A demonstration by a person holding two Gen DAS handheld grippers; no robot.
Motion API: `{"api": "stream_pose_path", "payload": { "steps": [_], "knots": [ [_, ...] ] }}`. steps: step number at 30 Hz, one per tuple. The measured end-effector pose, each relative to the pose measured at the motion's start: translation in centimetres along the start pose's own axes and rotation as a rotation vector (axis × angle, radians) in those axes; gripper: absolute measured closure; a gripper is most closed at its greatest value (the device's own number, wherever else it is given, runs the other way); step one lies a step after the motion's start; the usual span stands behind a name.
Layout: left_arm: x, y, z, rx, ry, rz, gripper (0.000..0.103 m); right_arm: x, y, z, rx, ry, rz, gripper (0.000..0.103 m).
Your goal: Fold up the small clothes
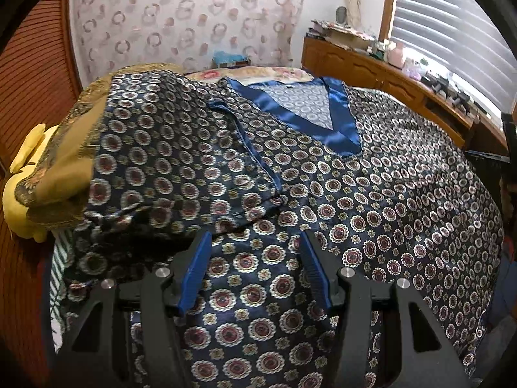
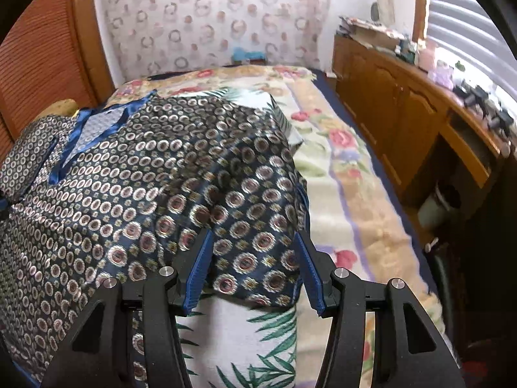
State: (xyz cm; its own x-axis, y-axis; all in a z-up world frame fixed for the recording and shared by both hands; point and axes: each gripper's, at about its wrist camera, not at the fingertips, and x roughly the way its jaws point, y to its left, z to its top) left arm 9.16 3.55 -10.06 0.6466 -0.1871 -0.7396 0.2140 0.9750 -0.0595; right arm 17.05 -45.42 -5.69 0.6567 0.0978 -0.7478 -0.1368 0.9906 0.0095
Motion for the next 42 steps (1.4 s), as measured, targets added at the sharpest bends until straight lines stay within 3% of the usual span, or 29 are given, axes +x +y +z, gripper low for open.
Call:
{"api": "stream_pose_path", "payload": {
  "steps": [9, 15, 17, 21, 27, 34, 39, 42],
  "knots": [
    [1.3, -1.1, 0.3, 0.036, 0.052, -0.006, 0.048, 0.6, -1.5, -1.2, 0.037, 0.055, 0.03, 0.05],
    [1.4, -1.5, 0.5, 0.047, 0.056, -0.014, 0.041, 0.3, -2.1, -1.5, 0.032, 0.05, 0.07, 0.067],
    [1.6, -1.9, 0.5, 0.068, 0.061, -0.017, 0.033, 0.2, -2.0, -1.5, 0.011, 0.044, 0.061, 0.074],
    [1.8, -2.0, 0.7, 0.068, 0.063, -0.017, 0.029, -0.1, -1.7, -1.4, -0.039, 0.027, 0.02, 0.093],
    [1.9, -2.1, 0.7, 0.081, 0.068, -0.022, 0.022, -2.1, -1.2, -0.1, -0.063, -0.069, -0.003, 0.097],
    [2.3, -2.4, 0.7, 0.094, 0.077, -0.025, 0.013, -5.6, 3.1, 3.6, -0.139, -0.225, 0.057, 0.097],
    [2.4, -2.4, 0.7, 0.092, 0.08, -0.024, 0.01, -5.3, 7.9, 4.6, -0.212, -0.233, 0.147, 0.097],
    [2.5, -2.4, 0.7, 0.093, 0.083, -0.024, 0.008, -3.5, 10.8, 4.2, -0.249, -0.189, 0.208, 0.097]
  ]
}}
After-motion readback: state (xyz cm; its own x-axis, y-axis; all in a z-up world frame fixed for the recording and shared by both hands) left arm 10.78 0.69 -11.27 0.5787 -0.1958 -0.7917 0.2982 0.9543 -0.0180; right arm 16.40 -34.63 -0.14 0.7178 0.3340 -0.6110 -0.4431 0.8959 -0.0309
